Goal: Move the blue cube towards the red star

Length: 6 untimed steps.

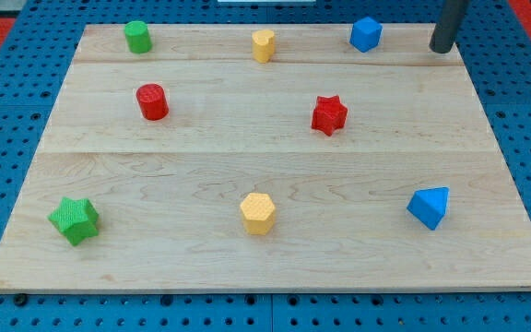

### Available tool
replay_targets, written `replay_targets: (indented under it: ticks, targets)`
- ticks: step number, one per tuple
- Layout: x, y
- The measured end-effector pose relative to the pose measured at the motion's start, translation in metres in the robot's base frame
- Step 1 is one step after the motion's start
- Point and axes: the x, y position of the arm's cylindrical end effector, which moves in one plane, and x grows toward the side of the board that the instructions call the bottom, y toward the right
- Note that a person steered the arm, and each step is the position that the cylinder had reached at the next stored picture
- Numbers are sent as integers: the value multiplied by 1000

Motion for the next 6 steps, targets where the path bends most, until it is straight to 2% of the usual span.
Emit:
replay_targets:
  ticks: [1,3,4,6]
  targets:
    - [-40,42]
    - [-41,-24]
    - [-41,-24]
    - [-40,-108]
